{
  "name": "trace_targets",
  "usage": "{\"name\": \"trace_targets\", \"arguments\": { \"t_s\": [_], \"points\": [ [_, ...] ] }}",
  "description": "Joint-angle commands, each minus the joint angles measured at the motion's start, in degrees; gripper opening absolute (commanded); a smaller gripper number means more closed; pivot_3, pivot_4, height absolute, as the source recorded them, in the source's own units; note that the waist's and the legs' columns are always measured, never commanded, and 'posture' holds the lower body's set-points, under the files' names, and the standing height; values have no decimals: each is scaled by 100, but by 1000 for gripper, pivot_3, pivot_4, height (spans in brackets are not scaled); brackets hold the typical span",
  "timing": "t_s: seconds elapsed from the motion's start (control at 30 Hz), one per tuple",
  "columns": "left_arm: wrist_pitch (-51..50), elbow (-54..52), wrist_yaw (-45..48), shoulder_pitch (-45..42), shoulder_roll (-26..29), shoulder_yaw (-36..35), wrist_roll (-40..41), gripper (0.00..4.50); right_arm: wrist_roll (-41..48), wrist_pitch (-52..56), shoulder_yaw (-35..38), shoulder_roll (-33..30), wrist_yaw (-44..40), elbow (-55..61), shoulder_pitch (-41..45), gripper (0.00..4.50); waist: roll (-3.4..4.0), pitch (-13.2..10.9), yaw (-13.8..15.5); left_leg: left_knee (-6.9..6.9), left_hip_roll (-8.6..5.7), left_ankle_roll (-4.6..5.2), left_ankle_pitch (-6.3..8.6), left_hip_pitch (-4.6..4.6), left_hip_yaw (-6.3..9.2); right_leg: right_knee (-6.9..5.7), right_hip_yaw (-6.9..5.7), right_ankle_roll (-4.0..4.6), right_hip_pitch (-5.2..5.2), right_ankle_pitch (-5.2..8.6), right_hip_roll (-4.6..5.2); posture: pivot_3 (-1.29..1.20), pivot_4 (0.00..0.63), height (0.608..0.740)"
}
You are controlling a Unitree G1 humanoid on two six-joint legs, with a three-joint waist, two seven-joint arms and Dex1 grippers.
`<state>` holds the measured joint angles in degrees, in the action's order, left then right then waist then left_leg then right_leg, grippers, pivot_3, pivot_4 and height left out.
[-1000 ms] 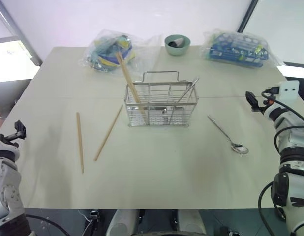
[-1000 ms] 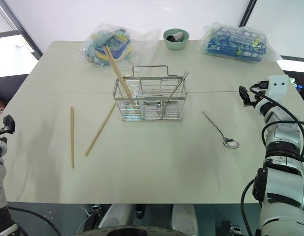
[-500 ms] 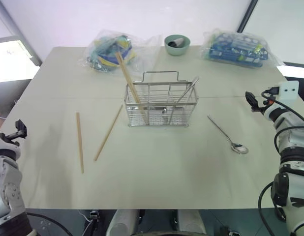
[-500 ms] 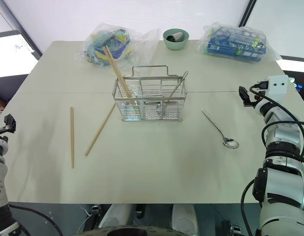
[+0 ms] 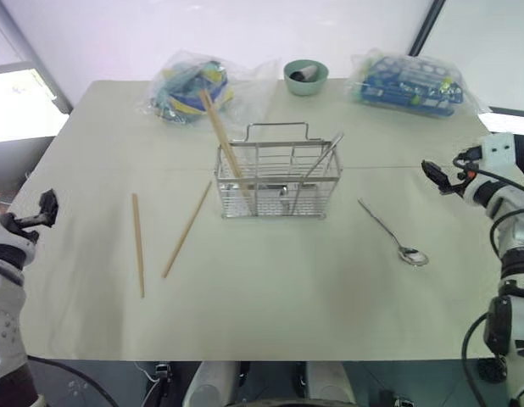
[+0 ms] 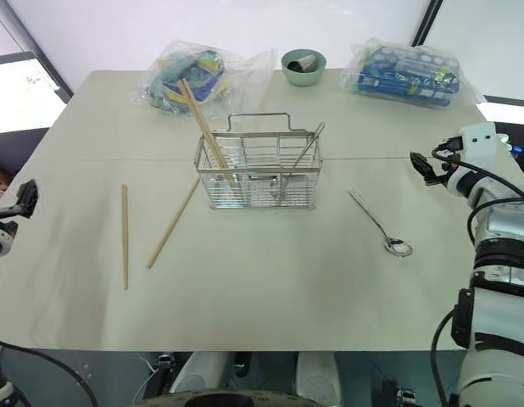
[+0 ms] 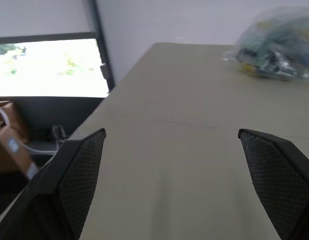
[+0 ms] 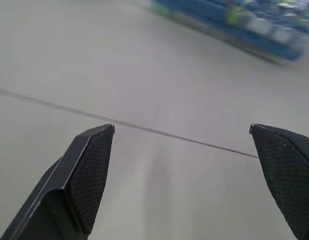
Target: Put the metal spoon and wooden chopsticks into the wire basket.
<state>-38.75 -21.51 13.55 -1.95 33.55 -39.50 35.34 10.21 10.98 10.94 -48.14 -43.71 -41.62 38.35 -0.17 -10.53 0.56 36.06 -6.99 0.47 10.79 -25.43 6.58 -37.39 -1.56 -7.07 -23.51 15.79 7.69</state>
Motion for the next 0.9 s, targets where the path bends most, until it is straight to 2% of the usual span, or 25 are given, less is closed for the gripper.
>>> {"name": "trace_targets", "arguments": {
  "t_s": [0.03,0.2,0.37,0.57,0.73,0.87,0.9],
  "points": [
    [-691,-831,690,-125,424,89,1309,4468,253,685,-127,-218,-713,1207,-427,4467,0,0,-2,1,0,0,0,0,0,-1,0,0,1,0,0,0,150,697],
    [-1212,-1865,1842,314,1266,427,2491,4468,695,2104,-173,-485,-1238,2926,-1179,4467,13,-6,-37,-8,-1,0,0,-3,-7,-2,17,0,-8,0,2,0,150,697],
    [-1317,-2234,2555,514,1952,598,3030,4468,1056,3006,-61,-656,-1346,4024,-1850,4467,19,-8,-82,-17,15,0,1,-1,-13,-1,25,11,-13,5,-1,0,150,697],
    [-946,-2089,3004,90,2460,1455,2366,4468,1385,3555,63,-545,-1177,4747,-2371,4467,22,-8,-113,-18,19,-1,2,-4,-30,10,28,22,-8,1,8,0,150,697],
    [-637,-1747,3160,-789,2342,2361,1884,4468,1349,3547,-65,-294,-858,4756,-2426,4467,21,-8,-110,-21,21,-1,2,-5,-31,20,26,24,-9,-1,8,0,150,697],
    [-599,-1638,3248,-1230,2273,2645,1808,4468,1305,3516,-135,-99,-671,4582,-2350,4467,20,-9,-115,-35,21,0,1,-8,-32,33,25,21,-17,-2,5,0,150,697],
    [-604,-1630,3269,-1288,2267,2681,1814,4498,1284,3490,-161,-72,-648,4539,-2352,4209,20,-9,-112,-41,21,1,1,-8,-32,35,25,21,-19,-3,5,0,150,697]
  ]
}}
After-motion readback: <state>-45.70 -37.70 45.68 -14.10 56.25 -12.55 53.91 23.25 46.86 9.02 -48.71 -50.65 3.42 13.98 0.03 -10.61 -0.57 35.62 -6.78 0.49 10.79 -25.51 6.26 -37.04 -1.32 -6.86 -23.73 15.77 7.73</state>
